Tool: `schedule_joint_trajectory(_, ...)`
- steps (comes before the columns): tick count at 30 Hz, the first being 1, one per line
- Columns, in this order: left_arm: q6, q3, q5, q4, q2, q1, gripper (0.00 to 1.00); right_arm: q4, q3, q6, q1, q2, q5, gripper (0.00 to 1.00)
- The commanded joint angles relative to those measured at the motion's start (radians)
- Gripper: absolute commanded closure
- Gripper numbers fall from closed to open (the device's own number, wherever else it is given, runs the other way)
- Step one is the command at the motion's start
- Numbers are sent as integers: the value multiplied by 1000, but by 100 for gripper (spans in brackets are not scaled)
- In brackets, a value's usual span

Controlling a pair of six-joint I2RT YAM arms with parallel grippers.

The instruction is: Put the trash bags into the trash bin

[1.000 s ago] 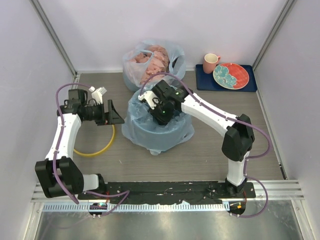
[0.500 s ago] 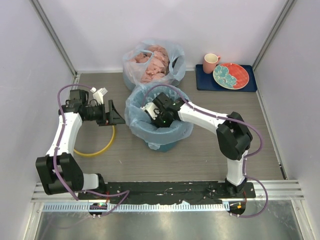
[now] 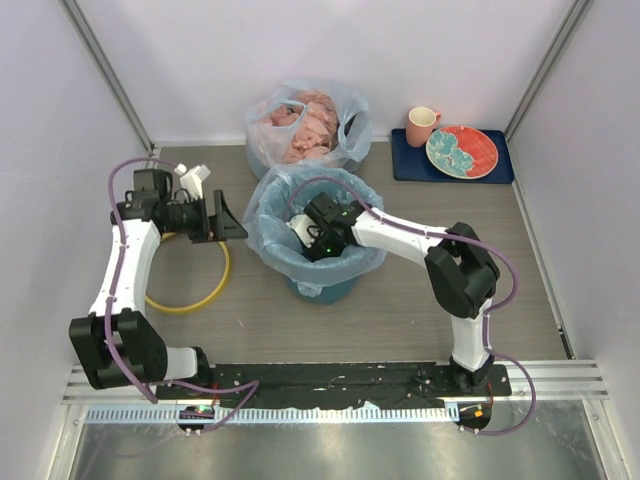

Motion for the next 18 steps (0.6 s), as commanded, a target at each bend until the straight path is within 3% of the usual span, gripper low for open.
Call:
schedule_joint_trajectory(1, 35, 154, -67, -37, -50, 8, 9, -41, 106, -5, 6, -71, -37, 92)
schedule_joint_trajectory(3, 35, 237, -72, -48, -64, 19, 1, -56, 154, 7, 6, -100, -50, 90)
schedule_joint_trajectory(9, -163, 414, -259, 99, -139, 37, 0, -111, 234, 27, 4, -204, -63, 80)
schedule_joint_trajectory(11, -15, 455, -165, 114, -162, 36, 0, -114, 249, 33, 4, -238, -55, 78)
schedule_joint_trajectory(14, 52, 530, -49, 70, -170, 19, 0, -116, 283, 58, 1, -287, -40, 74)
schedule_joint_trajectory(17, 163, 636, -81, -72, -118, -122, 0, -99, 344, 123, -35, -342, -55, 67)
schedule_joint_trajectory(18, 228, 665, -148, -118, -66, -242, 0, -73, 356, 146, -49, -356, -60, 65)
